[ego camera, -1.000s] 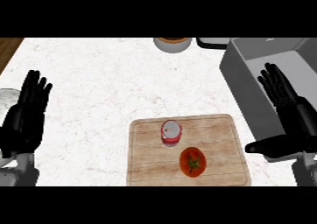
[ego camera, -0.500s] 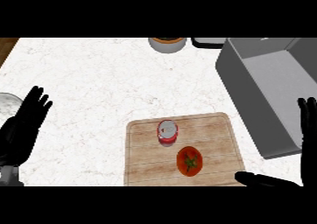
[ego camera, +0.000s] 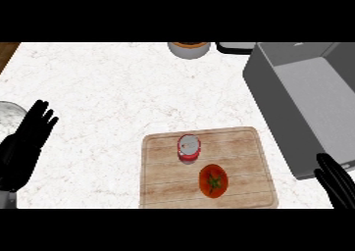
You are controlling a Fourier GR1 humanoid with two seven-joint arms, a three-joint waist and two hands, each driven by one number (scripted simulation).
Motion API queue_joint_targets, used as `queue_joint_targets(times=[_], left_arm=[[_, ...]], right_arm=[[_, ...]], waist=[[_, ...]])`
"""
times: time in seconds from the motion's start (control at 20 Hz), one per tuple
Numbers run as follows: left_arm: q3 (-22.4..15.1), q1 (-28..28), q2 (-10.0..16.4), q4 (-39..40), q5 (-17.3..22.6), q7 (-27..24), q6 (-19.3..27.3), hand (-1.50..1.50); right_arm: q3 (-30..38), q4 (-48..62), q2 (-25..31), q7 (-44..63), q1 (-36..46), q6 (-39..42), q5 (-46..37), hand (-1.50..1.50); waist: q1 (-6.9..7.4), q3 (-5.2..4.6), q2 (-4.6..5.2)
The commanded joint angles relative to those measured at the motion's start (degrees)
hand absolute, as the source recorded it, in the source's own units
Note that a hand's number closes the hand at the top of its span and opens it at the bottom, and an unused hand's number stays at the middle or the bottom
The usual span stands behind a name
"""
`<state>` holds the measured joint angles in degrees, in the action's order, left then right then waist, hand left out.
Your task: Pick the tomato from the cutting board and place it in the cardboard box
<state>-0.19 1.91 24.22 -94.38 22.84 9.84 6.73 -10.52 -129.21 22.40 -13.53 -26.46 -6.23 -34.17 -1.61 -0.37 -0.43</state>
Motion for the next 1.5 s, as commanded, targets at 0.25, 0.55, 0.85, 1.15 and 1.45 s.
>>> queue_joint_targets(times=[0.25,0.55,0.85,1.15,1.45], left_arm=[[0.8,-2.7,1.3,-0.1,1.1,2.1,-1.8,0.0],[0.6,-4.5,-1.2,3.3,0.1,0.8,-1.1,0.0],[2.6,-0.4,-0.9,0.5,0.1,0.2,-4.1,0.0],[3.9,-2.8,-2.7,-0.9,-1.2,4.2,-3.8,0.0],[6.5,-2.5,-3.6,1.1,-2.9,2.1,-6.8,0.0]], right_arm=[[-12.0,-8.2,2.8,27.7,-0.7,12.5,-22.7,-1.5],[-25.6,-7.7,-4.9,47.2,8.4,23.9,-26.7,-1.5],[-33.5,1.1,-12.9,55.4,13.7,26.5,-32.3,-1.5],[-25.4,1.3,-11.6,54.0,16.3,31.3,-26.4,-1.5],[-29.6,7.0,-16.5,55.4,20.1,29.4,-29.5,-1.5]], waist=[[2.11,-0.07,0.56],[1.94,0.11,0.58],[1.73,0.34,0.34],[1.62,0.38,0.38],[1.68,0.37,0.38]])
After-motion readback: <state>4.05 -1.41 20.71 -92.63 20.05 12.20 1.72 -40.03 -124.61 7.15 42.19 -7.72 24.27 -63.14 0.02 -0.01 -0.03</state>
